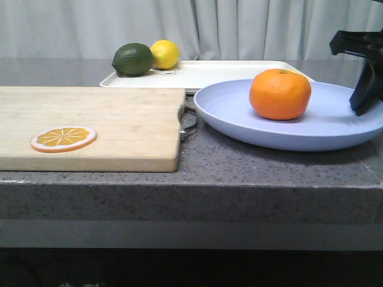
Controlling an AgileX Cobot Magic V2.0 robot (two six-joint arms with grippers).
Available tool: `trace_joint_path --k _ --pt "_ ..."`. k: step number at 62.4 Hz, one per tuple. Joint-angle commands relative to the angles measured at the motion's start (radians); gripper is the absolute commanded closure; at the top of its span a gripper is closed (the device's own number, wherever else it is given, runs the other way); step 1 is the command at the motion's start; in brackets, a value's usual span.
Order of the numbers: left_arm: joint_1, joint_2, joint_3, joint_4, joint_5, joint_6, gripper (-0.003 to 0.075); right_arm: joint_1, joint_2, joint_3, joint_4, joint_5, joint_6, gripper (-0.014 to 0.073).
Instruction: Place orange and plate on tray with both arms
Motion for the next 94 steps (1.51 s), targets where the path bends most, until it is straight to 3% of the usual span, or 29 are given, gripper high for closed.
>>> trace_joint_path --k 1,16,28,38,48,85,94 --pt "0.002 0.007 -0.027 -0.009 -0.081 -0.008 0.0738 -0.008 -0.034 -0.032 0.006 -0.003 -0.008 0.0669" --pt "0.002 0.007 -0.027 -0.009 -0.081 -0.008 0.0738 -0.025 -0.034 -0.15 0.07 0.176 -0.01 0.0655" --pt "0.002 0.007 -0.027 -0.009 -0.081 -0.008 0.0738 -0.063 -0.034 -0.275 0.193 0.313 -0.112 0.0655" --pt "0.002 0.007 -0.027 -0.009 -0.081 -0.008 0.0738 -0.086 -0.023 -0.348 0.305 0.309 -0.18 0.0655" --pt "0.002 0.007 -0.027 -0.009 -0.081 -0.008 0.0738 -0.086 0.047 -0.462 0.315 0.3 -0.181 0.0655" --pt "0.002 0.007 -0.027 -0.009 -0.081 -0.008 0.0738 -0.023 0.747 -1.432 0.34 0.435 -0.015 0.0654" --pt "0.002 0.007 -0.027 -0.009 -0.081 -0.008 0.0738 0.002 0.857 -1.562 0.336 0.462 -0.015 0.0654"
